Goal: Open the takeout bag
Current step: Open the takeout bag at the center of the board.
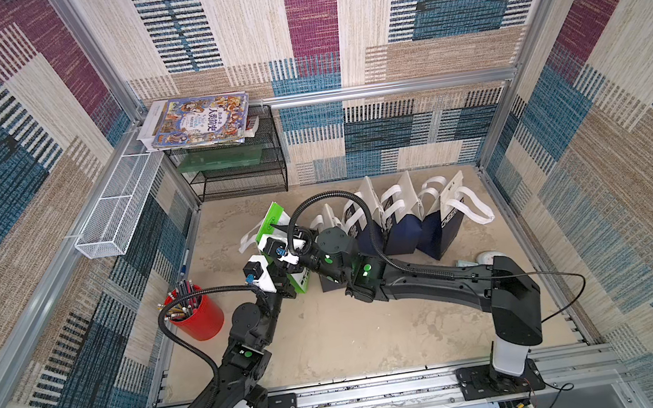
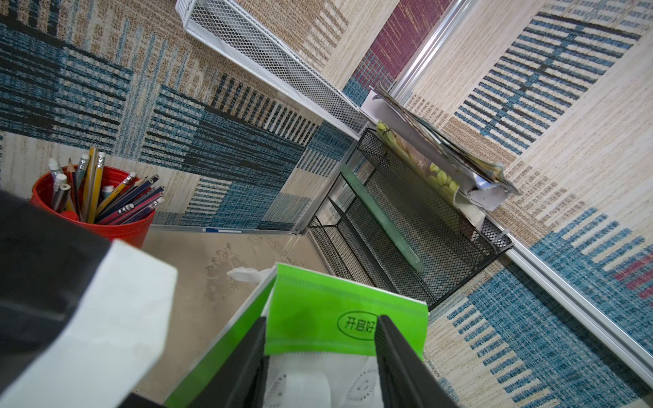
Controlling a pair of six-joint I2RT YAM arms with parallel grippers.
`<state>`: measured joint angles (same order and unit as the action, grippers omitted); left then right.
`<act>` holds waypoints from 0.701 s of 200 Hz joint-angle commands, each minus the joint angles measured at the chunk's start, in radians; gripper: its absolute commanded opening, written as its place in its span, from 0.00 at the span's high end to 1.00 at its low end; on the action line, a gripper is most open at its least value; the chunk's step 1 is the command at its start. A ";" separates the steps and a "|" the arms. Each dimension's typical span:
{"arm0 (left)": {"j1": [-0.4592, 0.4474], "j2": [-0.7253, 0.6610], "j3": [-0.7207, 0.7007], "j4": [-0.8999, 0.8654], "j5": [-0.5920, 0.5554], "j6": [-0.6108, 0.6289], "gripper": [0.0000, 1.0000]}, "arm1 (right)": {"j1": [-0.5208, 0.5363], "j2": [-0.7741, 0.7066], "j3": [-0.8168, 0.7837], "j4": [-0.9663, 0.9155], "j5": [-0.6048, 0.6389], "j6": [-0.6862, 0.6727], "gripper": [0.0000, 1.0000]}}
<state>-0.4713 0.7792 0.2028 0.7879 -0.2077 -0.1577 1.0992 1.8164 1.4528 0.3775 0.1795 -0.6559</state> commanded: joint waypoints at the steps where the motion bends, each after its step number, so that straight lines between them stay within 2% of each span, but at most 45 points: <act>1: 0.000 0.002 0.002 0.014 -0.001 0.021 1.00 | 0.001 0.016 0.014 0.051 0.016 -0.004 0.50; 61: 0.000 -0.001 0.002 0.007 -0.002 0.026 1.00 | 0.005 0.071 0.056 0.088 0.069 -0.028 0.61; 92: 0.000 -0.005 -0.003 0.002 -0.004 0.029 1.00 | 0.010 0.097 0.079 0.109 0.100 -0.034 0.70; 140: 0.001 -0.007 -0.004 -0.001 -0.008 0.030 1.00 | 0.013 0.146 0.138 0.078 0.151 -0.040 0.79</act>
<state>-0.4713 0.7750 0.1997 0.7738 -0.2153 -0.1547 1.1122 1.9430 1.5612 0.4282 0.2634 -0.6899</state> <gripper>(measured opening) 0.051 0.216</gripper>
